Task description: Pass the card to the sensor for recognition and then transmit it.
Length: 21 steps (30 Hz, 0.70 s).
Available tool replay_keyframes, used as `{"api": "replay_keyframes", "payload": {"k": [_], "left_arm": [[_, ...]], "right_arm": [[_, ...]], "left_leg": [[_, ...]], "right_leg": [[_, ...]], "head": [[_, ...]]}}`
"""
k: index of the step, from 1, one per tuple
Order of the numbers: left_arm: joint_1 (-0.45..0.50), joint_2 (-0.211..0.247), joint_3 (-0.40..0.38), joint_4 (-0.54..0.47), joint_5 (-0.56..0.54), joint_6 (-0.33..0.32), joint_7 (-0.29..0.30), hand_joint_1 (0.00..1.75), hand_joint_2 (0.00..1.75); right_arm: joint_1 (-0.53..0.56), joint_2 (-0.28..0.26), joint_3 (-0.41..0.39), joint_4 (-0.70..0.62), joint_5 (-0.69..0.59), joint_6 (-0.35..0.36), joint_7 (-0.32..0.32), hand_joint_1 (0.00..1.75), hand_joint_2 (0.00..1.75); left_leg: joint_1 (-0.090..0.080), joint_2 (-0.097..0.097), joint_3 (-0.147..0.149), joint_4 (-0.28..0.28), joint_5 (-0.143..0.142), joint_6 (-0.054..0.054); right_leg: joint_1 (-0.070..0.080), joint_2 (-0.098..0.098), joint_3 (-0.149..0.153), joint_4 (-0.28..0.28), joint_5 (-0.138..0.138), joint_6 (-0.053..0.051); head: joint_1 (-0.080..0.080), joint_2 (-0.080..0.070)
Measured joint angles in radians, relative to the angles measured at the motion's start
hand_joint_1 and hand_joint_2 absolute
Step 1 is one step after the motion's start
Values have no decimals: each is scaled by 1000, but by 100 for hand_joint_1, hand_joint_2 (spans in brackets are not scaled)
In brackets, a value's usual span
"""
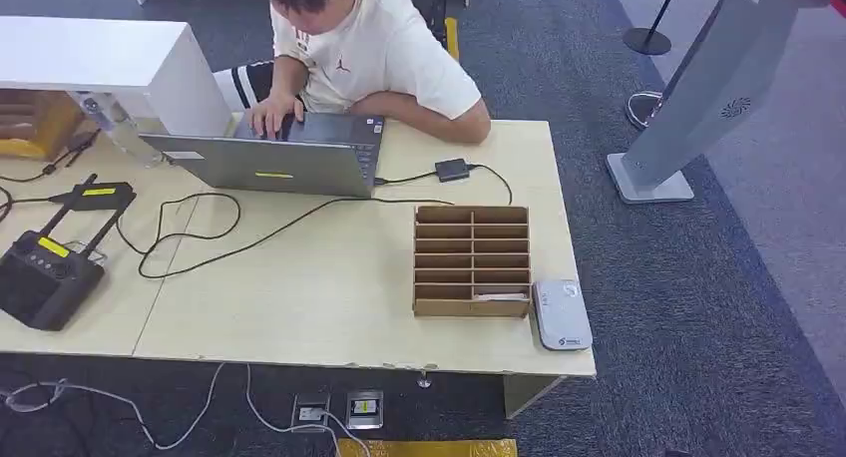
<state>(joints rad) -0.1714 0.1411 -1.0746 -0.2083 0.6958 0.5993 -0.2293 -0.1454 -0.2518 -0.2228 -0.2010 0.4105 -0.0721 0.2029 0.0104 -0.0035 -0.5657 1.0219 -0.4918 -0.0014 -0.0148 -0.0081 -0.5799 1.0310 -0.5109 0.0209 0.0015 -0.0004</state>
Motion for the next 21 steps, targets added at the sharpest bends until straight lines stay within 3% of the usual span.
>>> {"api": "replay_keyframes", "payload": {"k": [21], "left_arm": [[-1,0,0,0,-8,1,0,0,0]], "right_arm": [[0,4,6,0,-10,-1,10,0,175]], "left_leg": [[0,0,0,0,0,0]], "right_leg": [[0,0,0,0,0,0]], "head": [[0,0]]}}
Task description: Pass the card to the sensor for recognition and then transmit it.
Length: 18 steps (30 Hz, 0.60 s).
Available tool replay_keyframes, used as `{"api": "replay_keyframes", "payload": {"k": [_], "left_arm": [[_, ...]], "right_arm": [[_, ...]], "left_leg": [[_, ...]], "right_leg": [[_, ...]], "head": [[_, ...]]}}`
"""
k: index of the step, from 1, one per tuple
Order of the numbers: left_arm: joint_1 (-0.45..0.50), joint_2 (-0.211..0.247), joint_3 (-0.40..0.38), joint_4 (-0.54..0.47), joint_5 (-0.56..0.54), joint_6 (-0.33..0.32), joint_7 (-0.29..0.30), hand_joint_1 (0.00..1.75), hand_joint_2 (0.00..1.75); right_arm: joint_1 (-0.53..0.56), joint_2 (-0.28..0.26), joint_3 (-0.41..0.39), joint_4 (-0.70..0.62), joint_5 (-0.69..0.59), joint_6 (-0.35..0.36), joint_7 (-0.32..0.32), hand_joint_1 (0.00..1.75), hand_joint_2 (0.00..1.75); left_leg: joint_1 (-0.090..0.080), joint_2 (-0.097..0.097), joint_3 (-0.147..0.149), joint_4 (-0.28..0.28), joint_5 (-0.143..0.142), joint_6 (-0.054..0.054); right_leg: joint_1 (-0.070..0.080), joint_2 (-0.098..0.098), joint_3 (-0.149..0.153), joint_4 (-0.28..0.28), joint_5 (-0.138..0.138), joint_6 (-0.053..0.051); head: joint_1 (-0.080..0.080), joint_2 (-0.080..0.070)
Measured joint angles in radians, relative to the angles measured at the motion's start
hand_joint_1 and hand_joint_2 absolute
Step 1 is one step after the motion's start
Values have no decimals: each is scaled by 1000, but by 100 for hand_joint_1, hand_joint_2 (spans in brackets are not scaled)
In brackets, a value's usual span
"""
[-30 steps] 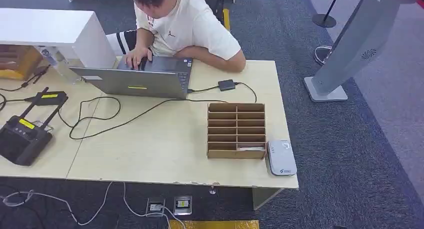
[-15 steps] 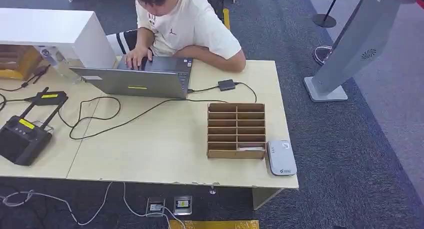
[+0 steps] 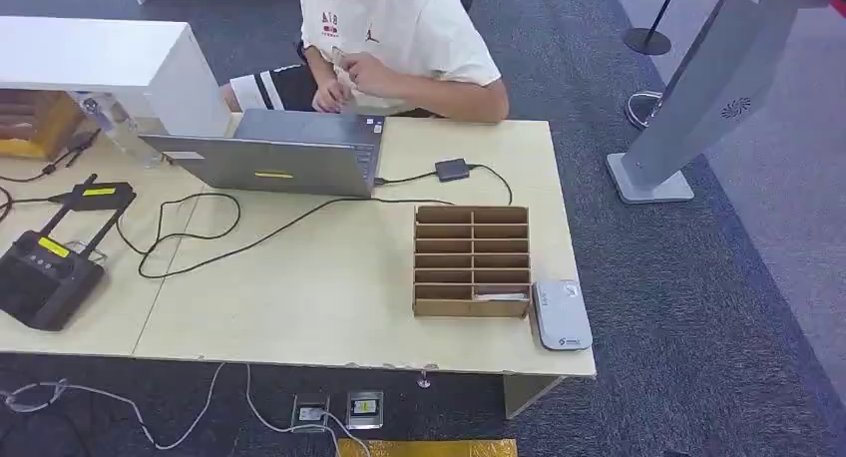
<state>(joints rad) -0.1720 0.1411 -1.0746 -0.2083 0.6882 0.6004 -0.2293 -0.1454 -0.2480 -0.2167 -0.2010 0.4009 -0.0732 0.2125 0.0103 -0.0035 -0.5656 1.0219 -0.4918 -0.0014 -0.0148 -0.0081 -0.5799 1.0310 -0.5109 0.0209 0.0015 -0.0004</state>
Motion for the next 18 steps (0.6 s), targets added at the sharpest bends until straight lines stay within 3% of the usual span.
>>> {"api": "replay_keyframes", "payload": {"k": [18], "left_arm": [[0,0,0,-2,0,0,0,0,0]], "right_arm": [[0,5,1,0,-5,-3,-6,0,175]], "left_leg": [[0,0,0,0,0,0]], "right_leg": [[0,0,0,0,0,0]], "head": [[0,0]]}}
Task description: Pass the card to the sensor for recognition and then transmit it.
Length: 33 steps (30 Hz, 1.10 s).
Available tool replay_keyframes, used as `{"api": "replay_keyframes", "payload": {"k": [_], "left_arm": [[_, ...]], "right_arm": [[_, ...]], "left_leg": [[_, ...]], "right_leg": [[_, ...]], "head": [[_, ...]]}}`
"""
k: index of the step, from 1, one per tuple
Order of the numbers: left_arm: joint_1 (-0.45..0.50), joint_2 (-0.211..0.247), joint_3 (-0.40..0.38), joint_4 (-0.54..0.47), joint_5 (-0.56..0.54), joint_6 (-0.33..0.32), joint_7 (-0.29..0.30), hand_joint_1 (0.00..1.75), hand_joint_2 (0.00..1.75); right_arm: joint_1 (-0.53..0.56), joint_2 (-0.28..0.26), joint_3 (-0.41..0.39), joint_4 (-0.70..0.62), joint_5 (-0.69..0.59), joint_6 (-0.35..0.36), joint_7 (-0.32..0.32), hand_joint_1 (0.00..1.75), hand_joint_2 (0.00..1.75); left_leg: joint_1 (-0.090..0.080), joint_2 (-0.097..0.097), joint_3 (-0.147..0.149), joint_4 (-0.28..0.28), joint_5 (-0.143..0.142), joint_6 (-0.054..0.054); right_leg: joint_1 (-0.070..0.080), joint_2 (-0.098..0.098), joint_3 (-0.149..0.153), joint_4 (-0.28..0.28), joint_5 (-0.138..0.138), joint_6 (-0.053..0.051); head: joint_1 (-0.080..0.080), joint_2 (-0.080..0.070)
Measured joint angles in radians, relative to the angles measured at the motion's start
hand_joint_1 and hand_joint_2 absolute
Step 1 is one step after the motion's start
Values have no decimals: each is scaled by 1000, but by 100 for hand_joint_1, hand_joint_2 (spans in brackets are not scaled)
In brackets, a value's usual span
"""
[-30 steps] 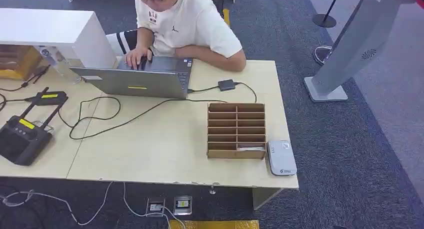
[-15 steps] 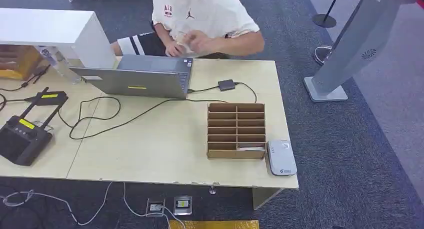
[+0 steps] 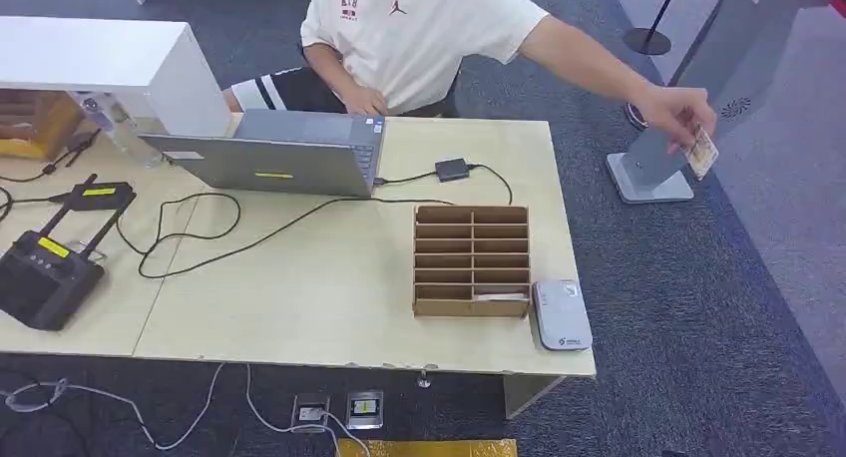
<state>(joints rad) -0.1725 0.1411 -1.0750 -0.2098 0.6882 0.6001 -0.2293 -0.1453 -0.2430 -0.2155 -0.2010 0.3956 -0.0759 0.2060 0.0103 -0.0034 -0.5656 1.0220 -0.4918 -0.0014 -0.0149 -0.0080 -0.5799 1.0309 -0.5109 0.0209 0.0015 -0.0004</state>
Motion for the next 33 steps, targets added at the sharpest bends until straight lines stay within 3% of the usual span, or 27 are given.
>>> {"api": "replay_keyframes", "payload": {"k": [7,10,13,15,19,25,30,33], "left_arm": [[0,0,0,0,1,2,0,0,0],[0,0,0,0,5,14,-2,0,0],[0,0,0,0,12,32,-10,0,0],[0,0,0,0,13,40,-20,0,0],[-1,1,0,0,18,41,-53,0,0],[0,3,5,1,58,42,-92,0,0],[-2,0,12,1,80,45,-104,0,0],[-1,-3,23,1,88,47,-109,0,0]], "right_arm": [[0,0,0,0,-1,-18,-13,0,175],[0,-6,0,0,-34,-107,-64,0,175],[-3,-30,-19,-1,-157,-261,-191,0,175],[-12,-56,-62,-2,-294,-353,-312,0,175],[-49,-124,-191,-30,-522,-411,-472,0,175],[-189,-245,-328,-129,-600,-457,-480,0,175],[-379,-320,-330,-272,-682,-538,-457,0,175],[-460,-346,-294,-359,-721,-549,-471,0,175]], "left_leg": [[0,0,0,0,0,0],[0,0,0,0,0,0],[-1,0,0,0,0,0],[-2,0,0,0,0,0],[-3,0,0,0,0,0],[-5,2,-1,0,1,2],[-5,2,1,0,4,5],[-5,-1,-1,0,5,5]], "right_leg": [[0,0,0,0,0,0],[0,0,0,0,0,0],[-1,0,0,0,0,0],[-1,0,0,0,0,1],[-3,0,1,0,1,1],[-5,3,1,0,3,4],[-5,2,2,0,5,4],[-5,-2,2,1,5,5]], "head": [[0,0],[0,0],[0,0],[0,0],[0,0],[-1,0],[0,0],[0,0]]}}
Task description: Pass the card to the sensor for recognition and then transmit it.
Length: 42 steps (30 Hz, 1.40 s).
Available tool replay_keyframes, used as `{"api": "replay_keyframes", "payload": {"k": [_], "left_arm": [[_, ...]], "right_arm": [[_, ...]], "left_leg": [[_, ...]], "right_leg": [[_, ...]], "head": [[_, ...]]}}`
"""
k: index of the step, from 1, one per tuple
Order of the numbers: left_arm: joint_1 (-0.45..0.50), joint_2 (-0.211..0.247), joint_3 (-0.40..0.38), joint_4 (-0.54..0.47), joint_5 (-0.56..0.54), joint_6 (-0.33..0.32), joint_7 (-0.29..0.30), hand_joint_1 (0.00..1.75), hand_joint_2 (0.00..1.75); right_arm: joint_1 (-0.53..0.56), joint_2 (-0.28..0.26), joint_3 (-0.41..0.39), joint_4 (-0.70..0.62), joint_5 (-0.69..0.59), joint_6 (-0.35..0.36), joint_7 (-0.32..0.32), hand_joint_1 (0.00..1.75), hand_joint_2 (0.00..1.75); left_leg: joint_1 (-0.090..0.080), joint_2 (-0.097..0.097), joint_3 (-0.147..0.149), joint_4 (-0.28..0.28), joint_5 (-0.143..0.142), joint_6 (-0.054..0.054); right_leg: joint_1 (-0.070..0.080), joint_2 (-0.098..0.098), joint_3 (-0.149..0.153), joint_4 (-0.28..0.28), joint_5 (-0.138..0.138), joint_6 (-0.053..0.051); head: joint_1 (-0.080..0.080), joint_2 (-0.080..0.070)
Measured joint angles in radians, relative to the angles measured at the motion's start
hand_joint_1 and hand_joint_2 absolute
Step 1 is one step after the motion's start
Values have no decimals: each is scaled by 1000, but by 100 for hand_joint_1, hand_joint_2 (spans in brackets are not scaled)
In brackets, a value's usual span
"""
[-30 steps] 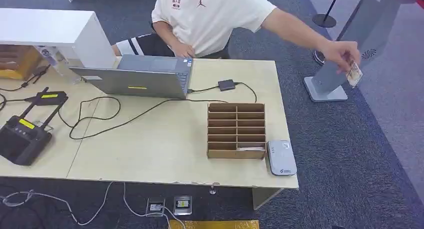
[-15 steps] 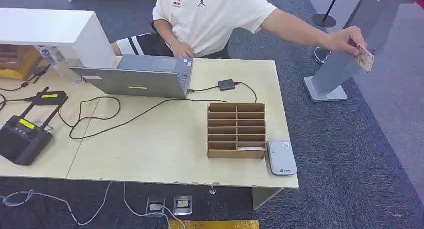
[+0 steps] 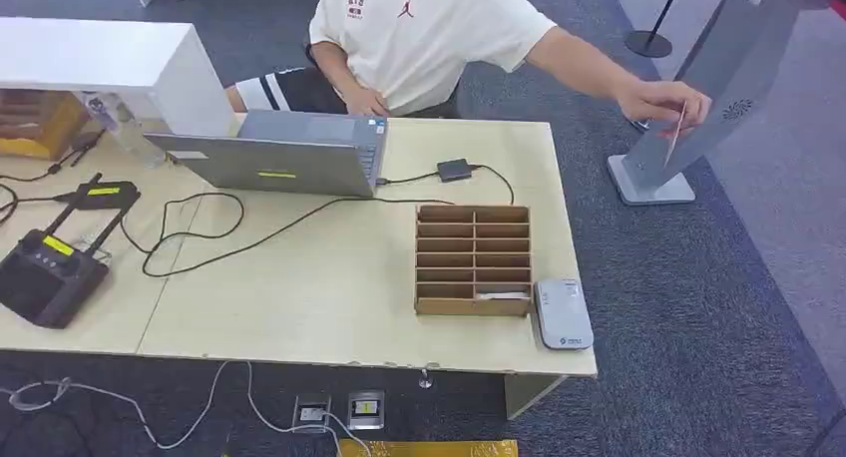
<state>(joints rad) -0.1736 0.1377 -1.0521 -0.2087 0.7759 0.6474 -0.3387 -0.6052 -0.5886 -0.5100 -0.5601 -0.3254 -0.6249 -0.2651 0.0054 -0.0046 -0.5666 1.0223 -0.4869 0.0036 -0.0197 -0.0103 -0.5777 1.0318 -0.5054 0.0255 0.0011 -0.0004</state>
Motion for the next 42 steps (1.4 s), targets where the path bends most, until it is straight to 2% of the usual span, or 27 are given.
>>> {"api": "replay_keyframes", "payload": {"k": [3,6,11,15,18,22,25,28,40,41,42], "left_arm": [[-1,-2,5,0,3,0,-12,0,0],[-1,-5,7,0,4,0,-21,0,0],[-4,-10,7,0,2,0,-25,0,0],[-6,-12,7,0,-8,0,-25,0,0],[-7,-13,7,0,-19,-2,-25,0,0],[-7,-11,7,0,-36,-6,-25,0,0],[-7,-10,6,0,-52,-8,-25,0,0],[-7,-4,4,0,-64,-8,-25,0,0],[-6,3,2,0,-77,-8,-25,0,0],[-6,3,2,0,-78,-8,-25,0,0],[-5,3,2,0,-80,-7,-25,0,0]], "right_arm": [[-75,-13,70,-83,9,4,-13,0,175],[-157,-14,186,-154,99,33,-24,0,175],[-254,0,383,-249,403,142,-11,0,175],[-294,33,535,-299,687,190,-24,0,175],[-303,56,635,-328,827,226,-29,0,175],[-296,87,745,-371,968,285,-4,0,175],[-276,101,814,-407,1014,327,31,0,175],[-245,108,850,-442,1027,357,60,0,175],[-176,100,906,-516,1035,388,82,0,175],[-173,98,908,-519,1035,390,82,7,175],[-169,95,910,-524,1035,392,83,73,175]], "left_leg": [[0,0,0,0,0,0],[0,0,-1,0,0,0],[1,-3,-1,0,1,-1],[1,-4,-1,0,2,-2],[2,-6,-1,0,2,-2],[2,-6,-1,0,2,-2],[2,-7,-1,0,2,-2],[2,-7,-1,0,2,-2],[2,-5,-1,0,2,-2],[2,-5,-1,0,2,-2],[2,-5,-1,0,2,-2]], "right_leg": [[0,0,0,0,0,0],[0,0,-1,1,0,0],[1,-3,0,1,0,0],[1,-3,0,2,0,0],[2,-5,0,1,0,0],[2,-5,0,1,-1,-1],[2,-6,-1,1,-1,-1],[2,-6,-1,1,-1,-1],[2,-5,-1,0,-1,-1],[2,-5,-1,0,-1,-1],[2,-5,-1,0,-1,-1]], "head": [[0,0],[-1,0],[0,0],[0,0],[0,0],[0,0],[0,0],[0,0],[0,0],[0,0],[0,0]]}}
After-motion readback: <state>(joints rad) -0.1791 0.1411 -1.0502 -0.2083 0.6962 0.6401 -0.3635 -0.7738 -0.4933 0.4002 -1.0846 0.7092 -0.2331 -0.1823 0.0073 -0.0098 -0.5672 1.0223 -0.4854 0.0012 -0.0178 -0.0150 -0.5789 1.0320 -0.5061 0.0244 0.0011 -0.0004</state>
